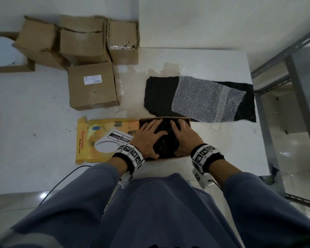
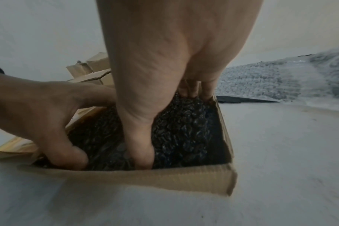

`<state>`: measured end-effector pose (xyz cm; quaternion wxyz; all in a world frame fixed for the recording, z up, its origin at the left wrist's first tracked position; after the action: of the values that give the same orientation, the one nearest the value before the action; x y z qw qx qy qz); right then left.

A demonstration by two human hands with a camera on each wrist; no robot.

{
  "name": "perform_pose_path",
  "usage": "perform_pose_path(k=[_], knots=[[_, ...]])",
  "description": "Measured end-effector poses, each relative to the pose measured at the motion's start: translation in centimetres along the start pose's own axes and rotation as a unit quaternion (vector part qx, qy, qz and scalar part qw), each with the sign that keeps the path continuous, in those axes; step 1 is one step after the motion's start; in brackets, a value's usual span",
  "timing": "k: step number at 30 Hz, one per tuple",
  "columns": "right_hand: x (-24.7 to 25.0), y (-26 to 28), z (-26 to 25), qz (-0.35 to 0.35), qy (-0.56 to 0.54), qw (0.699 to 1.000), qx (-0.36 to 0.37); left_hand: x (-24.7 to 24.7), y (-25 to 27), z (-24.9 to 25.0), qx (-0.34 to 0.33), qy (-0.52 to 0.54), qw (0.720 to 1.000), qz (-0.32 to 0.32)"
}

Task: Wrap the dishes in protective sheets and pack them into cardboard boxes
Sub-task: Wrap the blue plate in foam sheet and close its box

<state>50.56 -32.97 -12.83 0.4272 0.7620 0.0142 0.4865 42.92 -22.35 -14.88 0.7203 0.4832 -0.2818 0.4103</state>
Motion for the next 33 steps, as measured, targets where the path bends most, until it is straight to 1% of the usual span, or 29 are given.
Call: perform_pose_path(k=[3,5,7,9,10,11,12,13,14,15,16,18,20,22,23,24,25,27,29,30,31,33], knots=[[-0.2,0.2,0.2,0.012,-0.027,0.999,0.015,0.0,0.3,-0.5,-0.035,0.076,0.996,0.000],[-0.1,0.6,0.3,0.026,-0.042,0.999,0.020,0.8,1.3,-0.5,-0.062,0.105,0.992,0.032],[0.2,1.0,0.6,0.052,-0.071,0.996,0.016,1.8,3.0,-0.7,-0.074,0.132,0.986,0.073],[0.8,1.5,0.9,0.101,-0.105,0.989,0.011,2.8,5.0,-1.7,-0.054,0.160,0.975,0.143],[1.1,1.8,1.2,0.133,-0.121,0.984,0.005,3.3,6.2,-2.5,-0.026,0.178,0.966,0.185],[1.3,2.0,1.6,0.165,-0.138,0.977,-0.006,3.5,7.4,-3.7,0.019,0.204,0.953,0.224],[1.4,2.3,2.1,0.191,-0.156,0.969,-0.022,3.2,8.7,-5.3,0.080,0.242,0.934,0.251],[1.4,2.5,2.6,0.207,-0.173,0.962,-0.042,2.3,10.2,-7.1,0.155,0.289,0.909,0.258],[1.2,2.6,3.0,0.214,-0.189,0.956,-0.062,1.0,11.8,-8.9,0.232,0.345,0.875,0.247],[0.9,2.6,3.3,0.213,-0.203,0.952,-0.080,-0.5,13.4,-10.3,0.293,0.398,0.840,0.223],[0.6,2.5,3.6,0.208,-0.220,0.948,-0.095,-1.9,14.8,-11.2,0.334,0.437,0.812,0.194],[-0.2,2.3,4.3,0.209,-0.270,0.933,-0.117,-4.3,16.7,-11.5,0.367,0.493,0.778,0.126],[-0.4,2.1,4.9,0.242,-0.318,0.908,-0.126,-6.2,17.7,-10.5,0.373,0.535,0.755,0.062],[-0.3,1.9,5.5,0.261,-0.359,0.885,-0.140,-7.7,18.0,-9.5,0.385,0.560,0.733,0.018],[-0.2,1.7,5.7,0.250,-0.374,0.881,-0.146,-8.4,18.1,-9.2,0.395,0.578,0.714,0.013],[-0.2,1.3,5.8,0.236,-0.378,0.883,-0.145,-9.0,18.0,-9.1,0.404,0.603,0.687,0.023],[-0.1,1.0,5.8,0.222,-0.373,0.890,-0.139,-9.5,17.9,-9.0,0.413,0.632,0.654,0.042],[0.2,0.3,5.7,0.201,-0.355,0.906,-0.112,-10.1,18.0,-8.8,0.431,0.676,0.589,0.101],[0.4,-0.4,5.0,0.181,-0.337,0.921,-0.078,-10.2,18.5,-8.6,0.448,0.694,0.535,0.179],[0.5,-0.6,4.5,0.172,-0.328,0.927,-0.062,-10.1,19.0,-8.5,0.451,0.695,0.512,0.227],[0.6,-0.8,4.0,0.161,-0.322,0.932,-0.050,-9.9,19.6,-8.4,0.456,0.689,0.494,0.269],[0.4,-1.2,3.1,0.137,-0.322,0.936,-0.034,-10.0,20.9,-8.7,0.467,0.676,0.462,0.335]])
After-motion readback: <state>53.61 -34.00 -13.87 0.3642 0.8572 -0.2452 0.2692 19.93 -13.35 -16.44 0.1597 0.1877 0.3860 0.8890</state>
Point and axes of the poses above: each hand's wrist, its own y-axis away from the middle knuckle, its own x-axis out of the back of the hand, z = x × y, the point moved 8 cm from there along -y, towards the middle knuckle, and after that the axes turned 12 degrees about -z, right-handed, at the moved point
